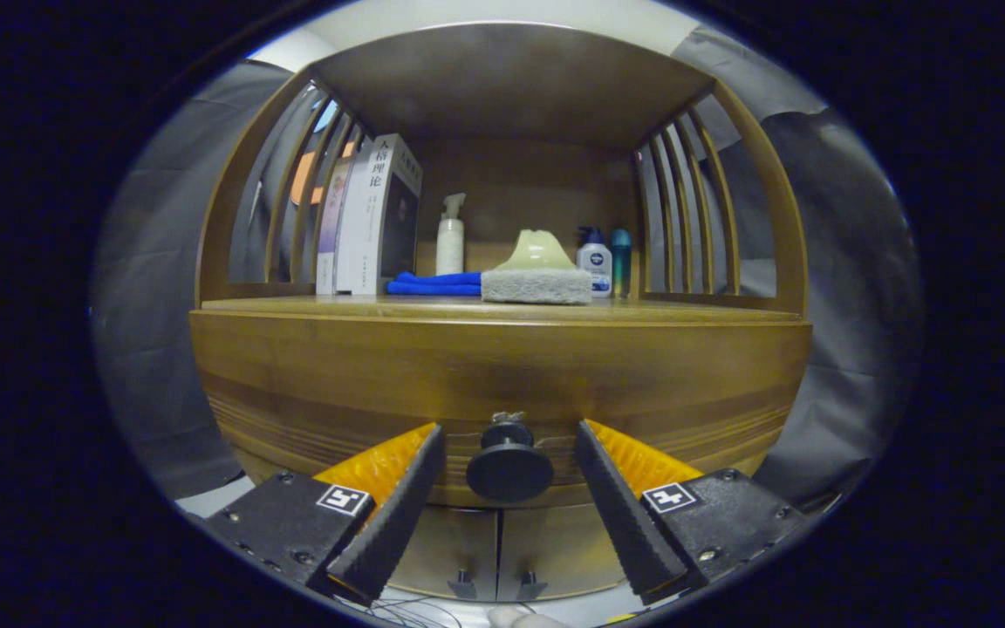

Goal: Pull open the drawer, take out the items inside it, and place them on the countertop above the cabinet.

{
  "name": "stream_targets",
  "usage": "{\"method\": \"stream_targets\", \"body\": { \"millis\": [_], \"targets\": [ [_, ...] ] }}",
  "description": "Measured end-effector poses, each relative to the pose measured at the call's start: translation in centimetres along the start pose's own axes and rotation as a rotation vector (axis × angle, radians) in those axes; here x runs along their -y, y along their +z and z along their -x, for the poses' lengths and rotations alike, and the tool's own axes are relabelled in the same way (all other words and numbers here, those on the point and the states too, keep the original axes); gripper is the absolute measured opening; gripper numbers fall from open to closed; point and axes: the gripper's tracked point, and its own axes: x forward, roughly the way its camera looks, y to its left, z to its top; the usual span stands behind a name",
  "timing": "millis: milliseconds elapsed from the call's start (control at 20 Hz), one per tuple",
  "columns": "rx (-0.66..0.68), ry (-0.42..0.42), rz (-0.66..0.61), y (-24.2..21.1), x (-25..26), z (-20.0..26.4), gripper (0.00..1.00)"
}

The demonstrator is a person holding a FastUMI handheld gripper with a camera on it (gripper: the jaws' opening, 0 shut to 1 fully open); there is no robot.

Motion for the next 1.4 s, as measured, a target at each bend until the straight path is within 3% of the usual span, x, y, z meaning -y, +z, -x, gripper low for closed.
{"method": "stream_targets", "body": {
  "millis": [200,350,700,1050,1400],
  "targets": [
    [-0.054,-0.003,0.039,-0.3,0.0,-0.1,0.99],
    [-0.111,0.062,0.015,-0.8,-0.6,1.3,0.99],
    [-0.043,0.069,-0.016,3.5,4.9,11.4,0.99],
    [0.046,-0.003,-0.097,7.0,12.7,21.7,0.99],
    [0.123,0.007,-0.102,8.6,15.1,25.4,0.99]
  ]
}}
